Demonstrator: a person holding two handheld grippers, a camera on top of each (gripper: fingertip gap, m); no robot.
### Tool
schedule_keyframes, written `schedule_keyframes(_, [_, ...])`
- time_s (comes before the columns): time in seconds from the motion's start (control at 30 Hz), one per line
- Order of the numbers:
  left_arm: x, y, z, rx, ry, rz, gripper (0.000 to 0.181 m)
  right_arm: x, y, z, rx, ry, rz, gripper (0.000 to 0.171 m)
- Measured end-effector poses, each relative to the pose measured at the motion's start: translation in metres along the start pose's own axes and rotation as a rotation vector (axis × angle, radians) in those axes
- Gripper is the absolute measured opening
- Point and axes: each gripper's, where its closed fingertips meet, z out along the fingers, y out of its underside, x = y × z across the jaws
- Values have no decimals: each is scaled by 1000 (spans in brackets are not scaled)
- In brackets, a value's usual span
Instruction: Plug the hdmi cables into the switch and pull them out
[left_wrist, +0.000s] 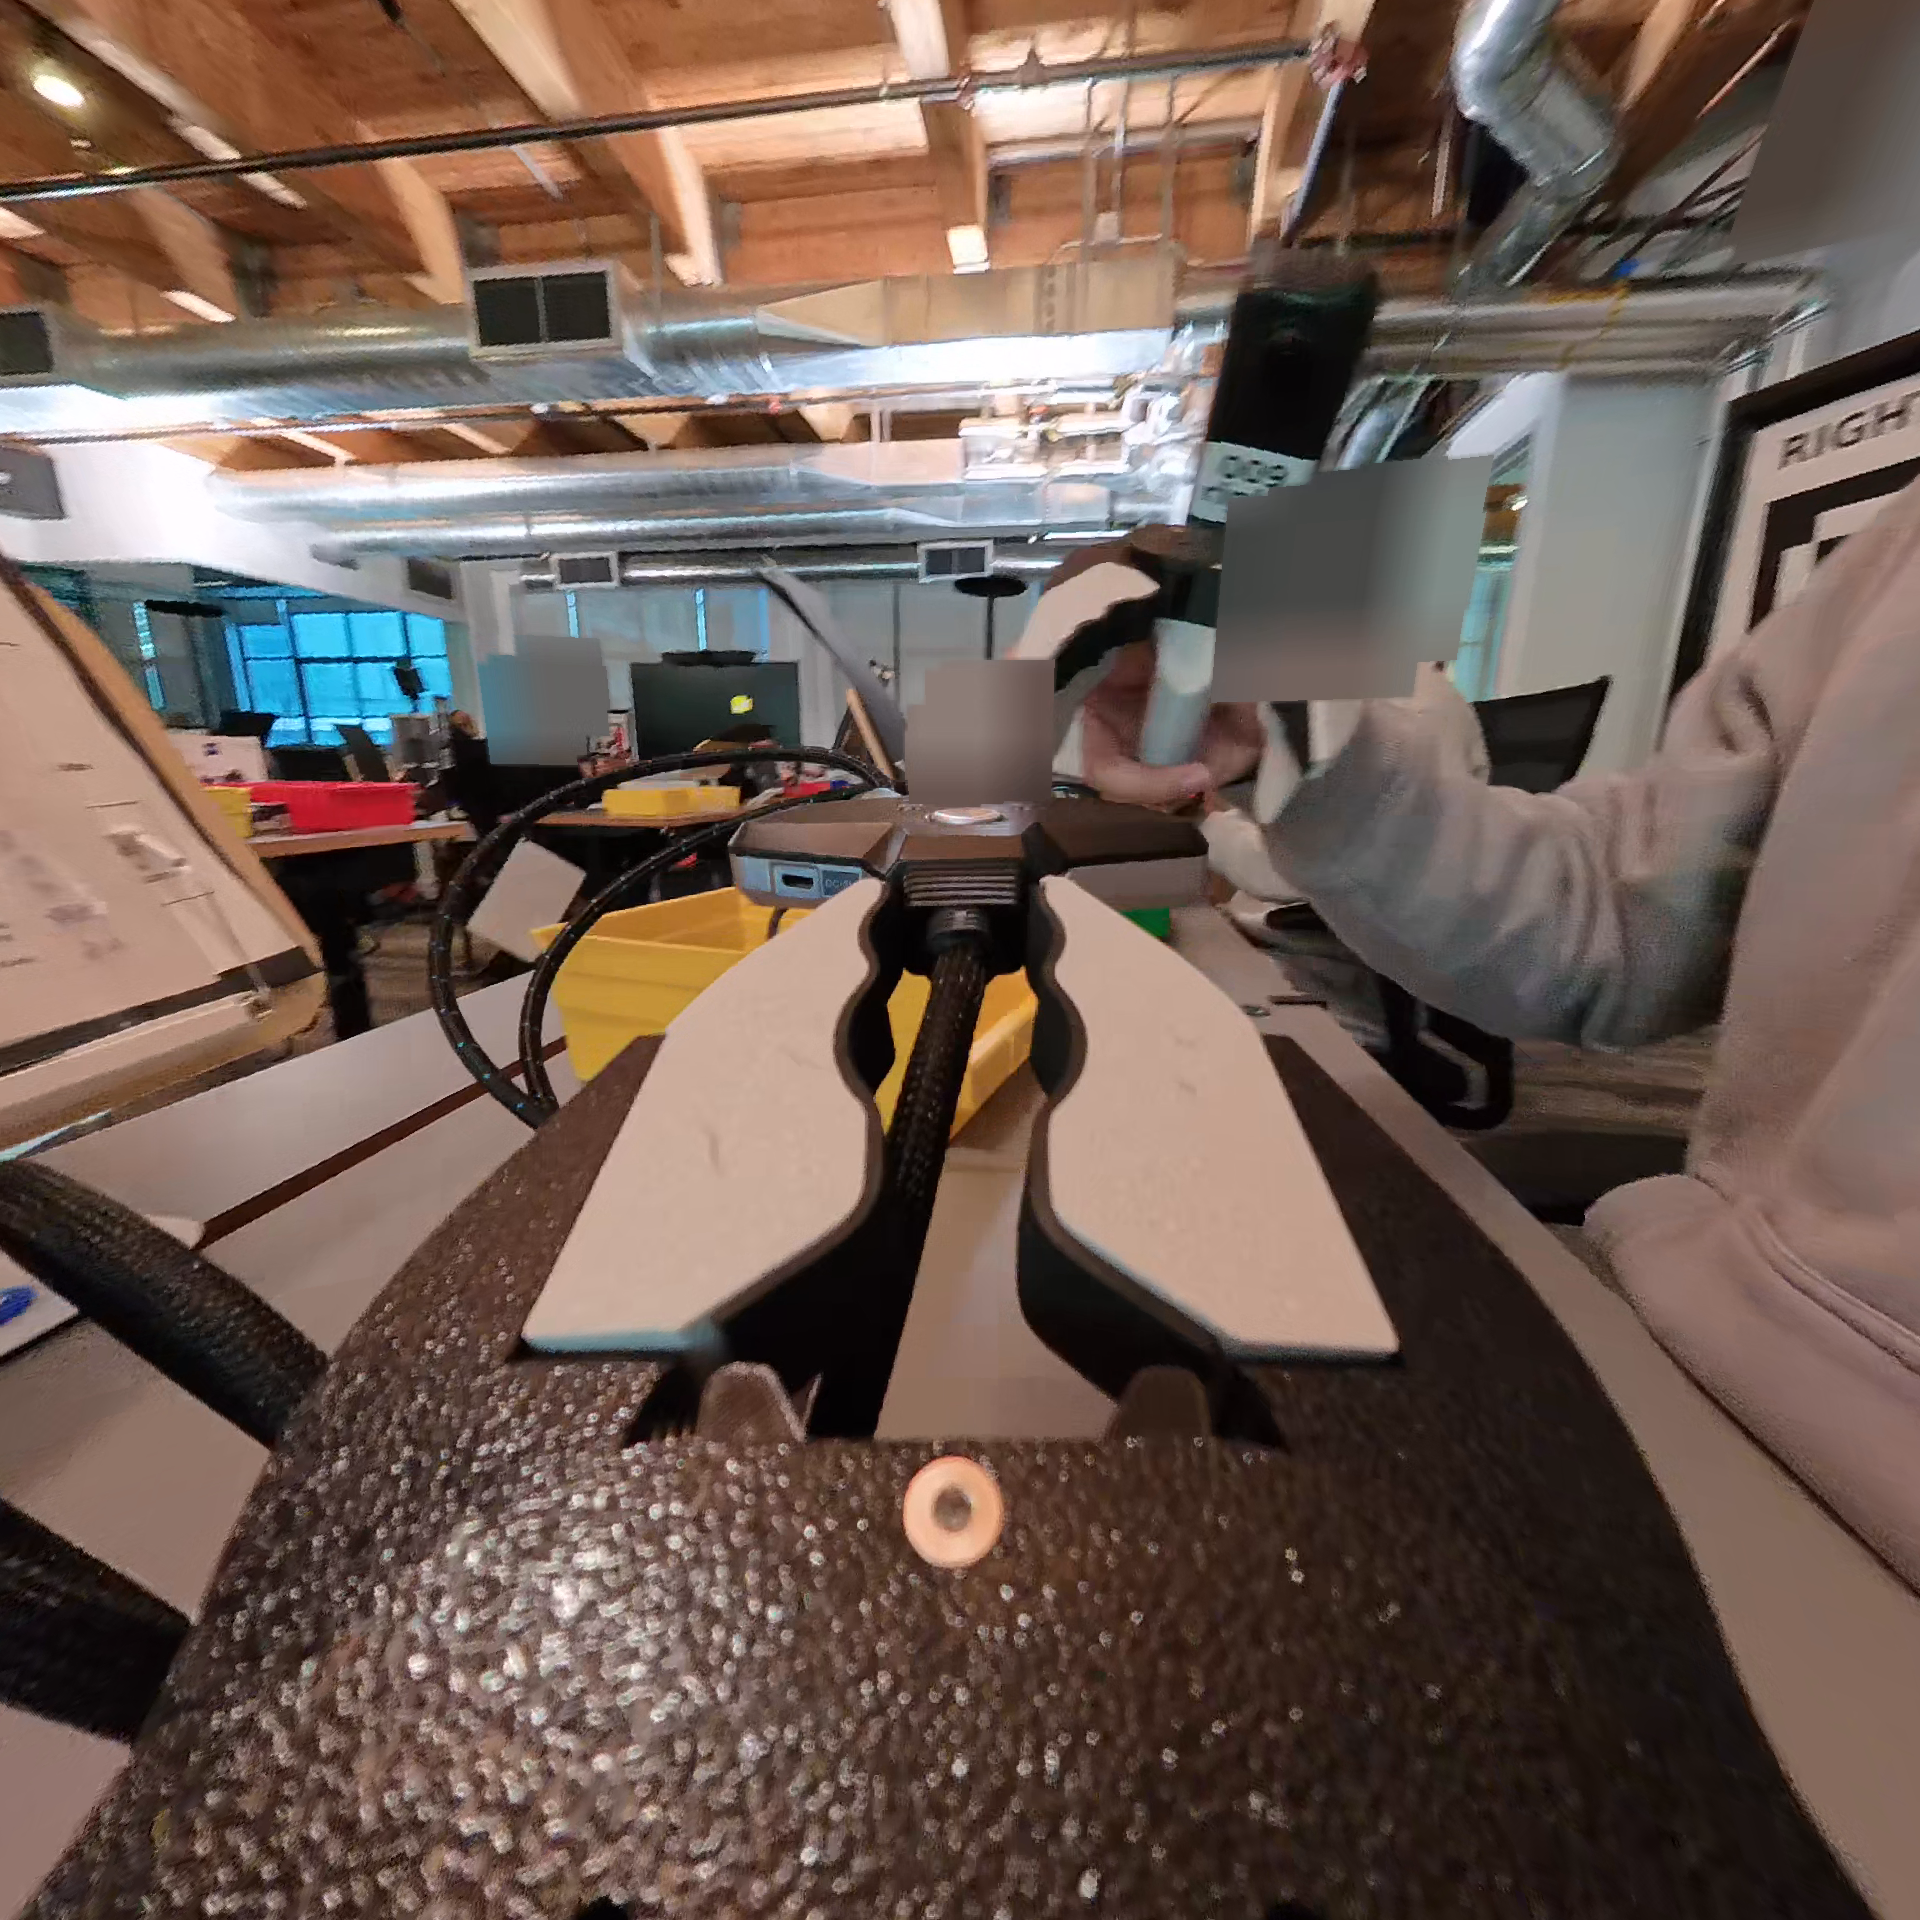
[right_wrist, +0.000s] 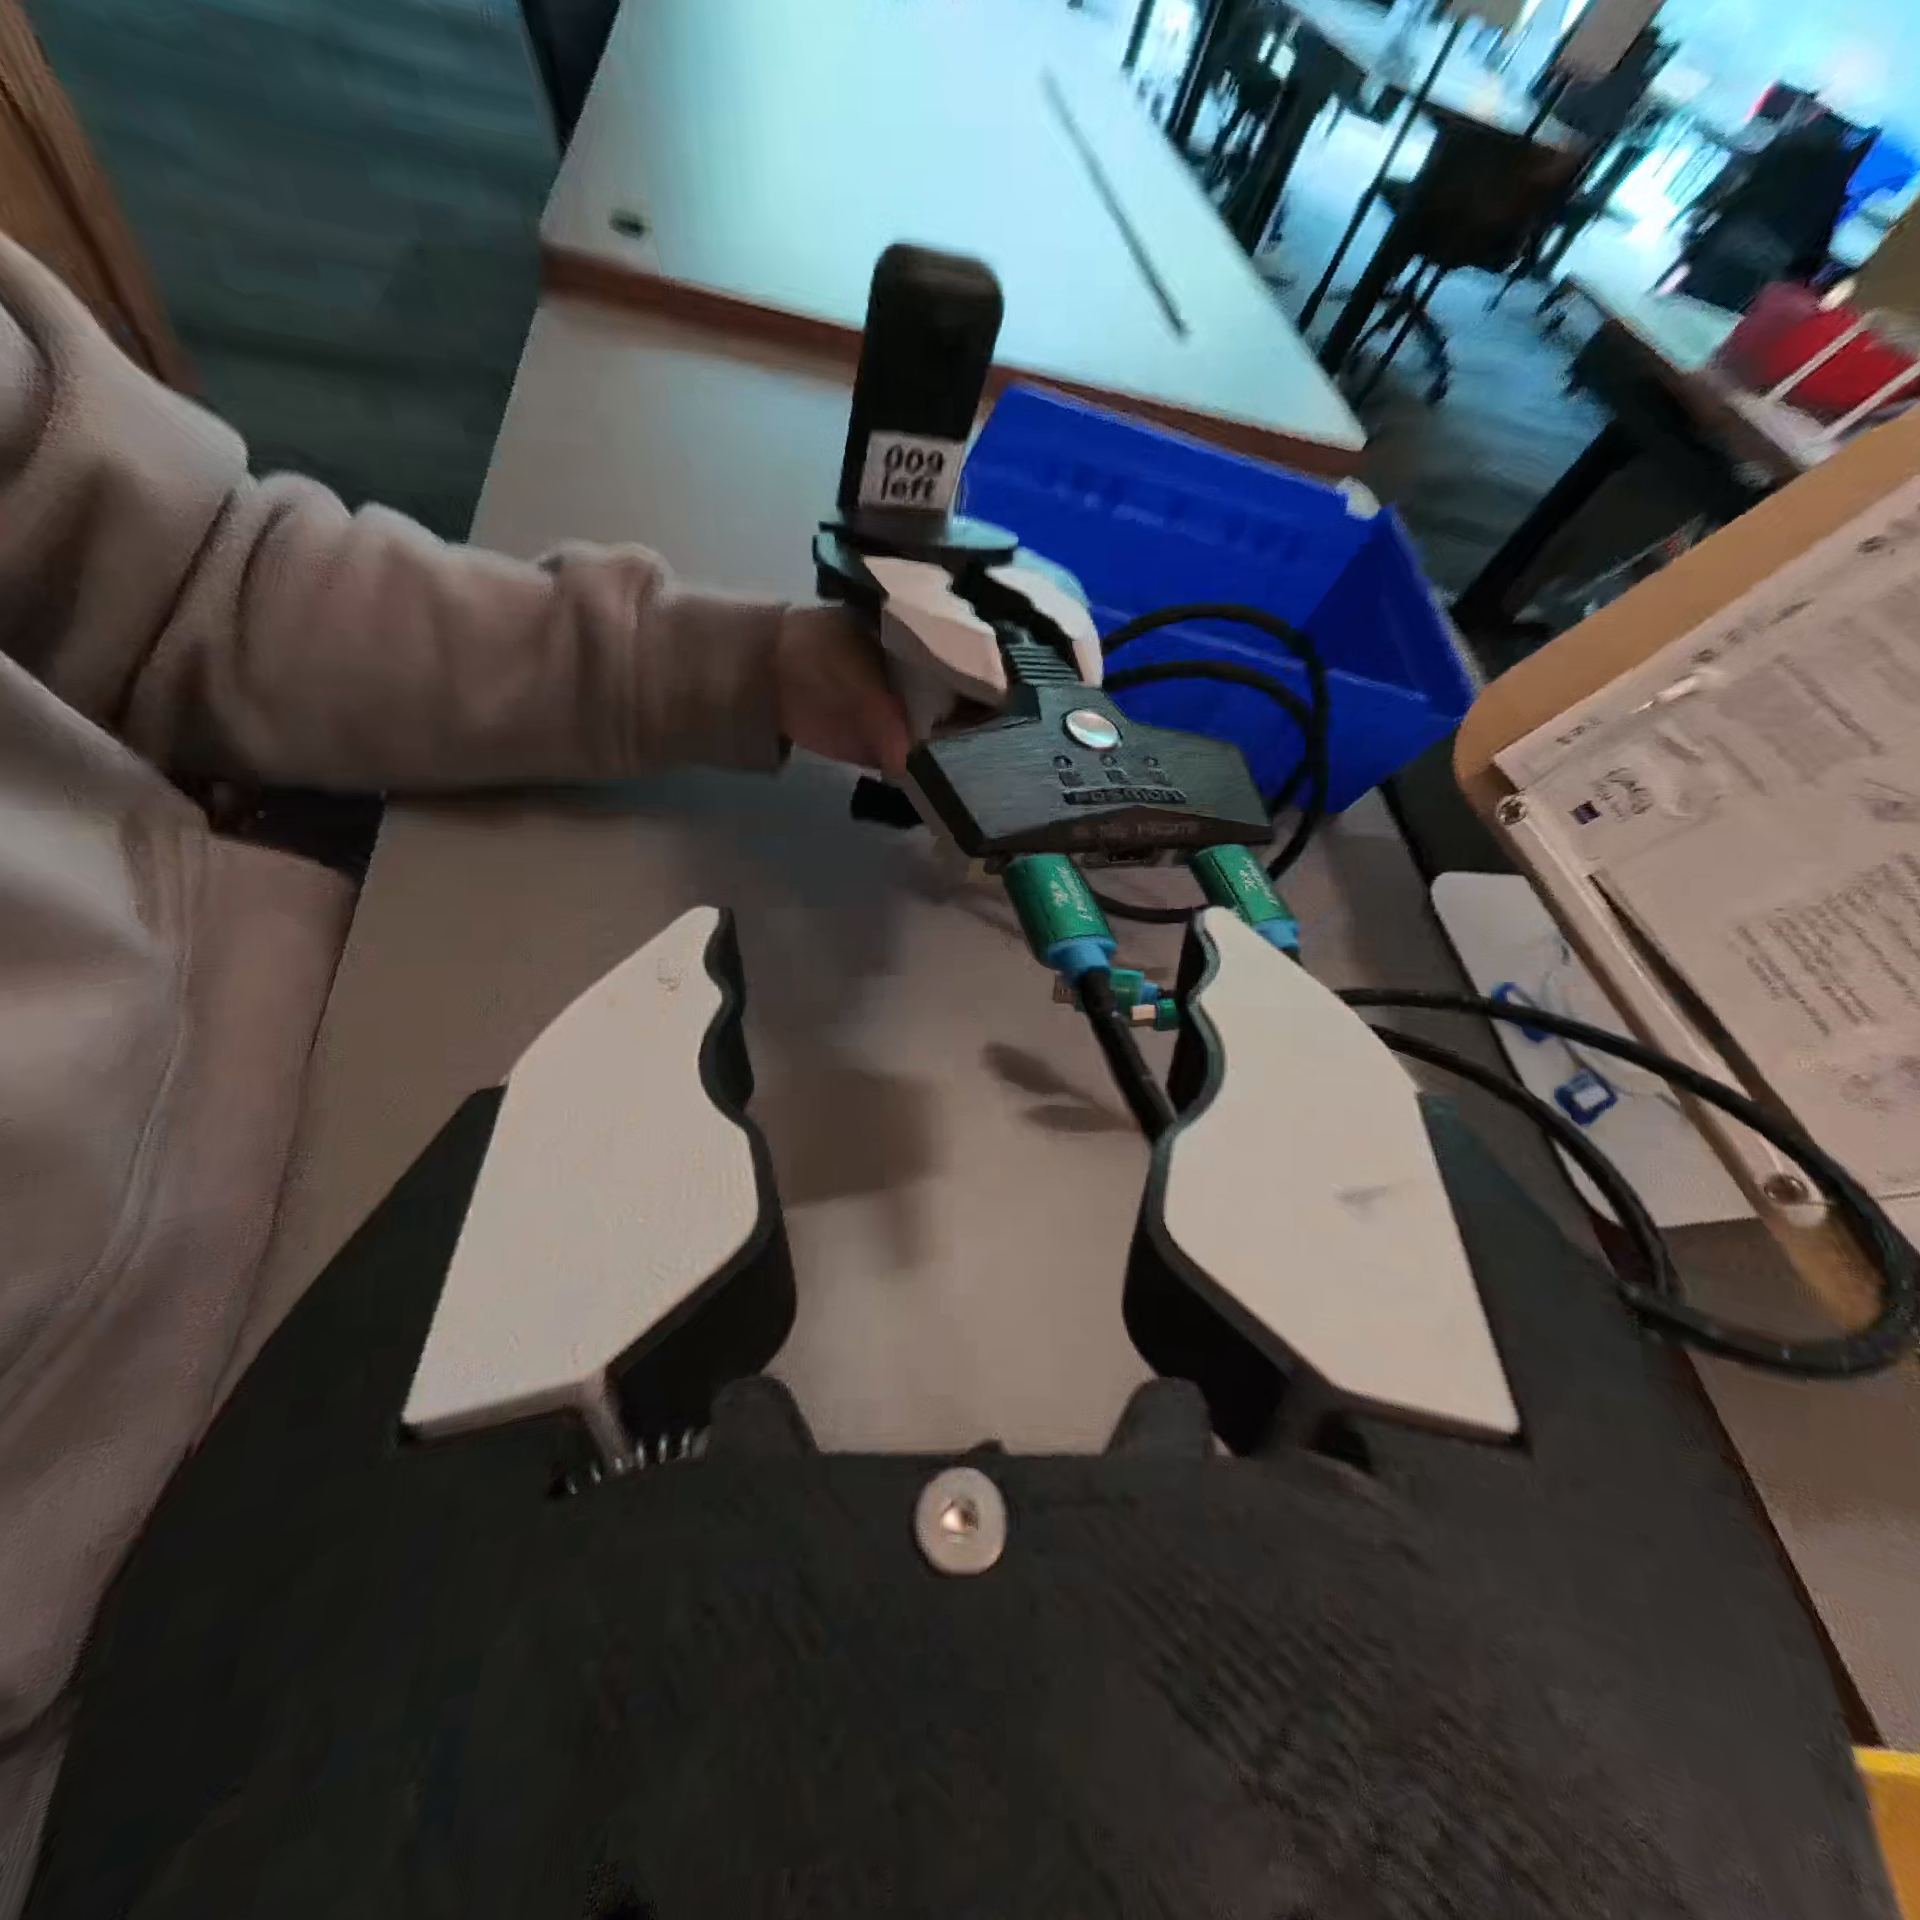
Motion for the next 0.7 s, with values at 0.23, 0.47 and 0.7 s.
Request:
schedule_keyframes(0.23, [1,19,8,-2,54,-22,22,13,20,23,-98,-153,219,52])
schedule_keyframes(0.47, [1,21,7,19,70,-43,22,12,38,38,-154,-142,242,30])
schedule_keyframes(0.7, [1,21,3,35,72,-51,22,11,36,41,-96,-158,280,24])
